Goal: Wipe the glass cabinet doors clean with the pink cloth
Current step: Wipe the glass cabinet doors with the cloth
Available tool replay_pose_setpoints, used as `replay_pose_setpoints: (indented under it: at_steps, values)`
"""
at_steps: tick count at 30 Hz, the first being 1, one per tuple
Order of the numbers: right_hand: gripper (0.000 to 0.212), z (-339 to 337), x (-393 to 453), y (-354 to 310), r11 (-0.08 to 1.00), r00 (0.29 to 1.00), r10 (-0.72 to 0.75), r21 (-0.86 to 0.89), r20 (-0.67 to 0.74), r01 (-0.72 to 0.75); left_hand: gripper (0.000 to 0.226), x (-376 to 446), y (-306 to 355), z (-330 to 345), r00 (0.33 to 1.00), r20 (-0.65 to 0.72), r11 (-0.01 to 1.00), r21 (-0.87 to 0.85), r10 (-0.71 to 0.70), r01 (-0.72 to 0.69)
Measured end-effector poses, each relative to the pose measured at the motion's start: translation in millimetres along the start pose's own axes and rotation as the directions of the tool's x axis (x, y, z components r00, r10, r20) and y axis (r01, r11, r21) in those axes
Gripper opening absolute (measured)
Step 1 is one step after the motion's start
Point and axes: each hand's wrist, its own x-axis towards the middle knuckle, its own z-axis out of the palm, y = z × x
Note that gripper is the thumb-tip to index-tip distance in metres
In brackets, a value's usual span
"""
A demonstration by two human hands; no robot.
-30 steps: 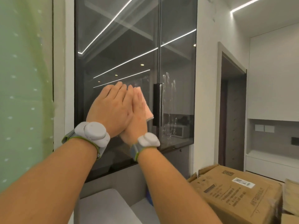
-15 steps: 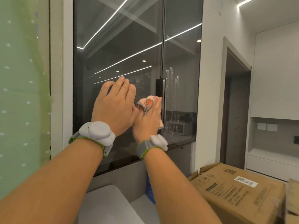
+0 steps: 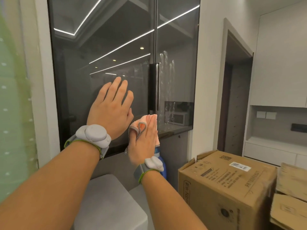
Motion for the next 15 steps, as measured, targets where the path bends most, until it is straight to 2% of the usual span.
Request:
replay_pose_setpoints:
  at_steps: [6, 11, 15]
  values:
    - [0.072, -15, -17, 41, 0.984, 0.997, 0.066, 0.164, 0.038, -0.071, 0.051, 3, 26, 16, 0.998, 0.009, 0.998, 0.02, 0.058, -0.059]
    - [0.061, -13, -15, 58, 0.988, 1.0, 0.01, 0.152, -0.03, -0.006, 0.054, 26, 43, 29, 0.999, 0.0, 0.998, 0.041, 0.051, -0.051]
    - [0.059, -21, 7, 83, 0.975, 0.989, 0.15, 0.164, -0.004, -0.147, 0.064, 26, 47, 41, 0.999, -0.005, 0.994, 0.106, 0.034, -0.034]
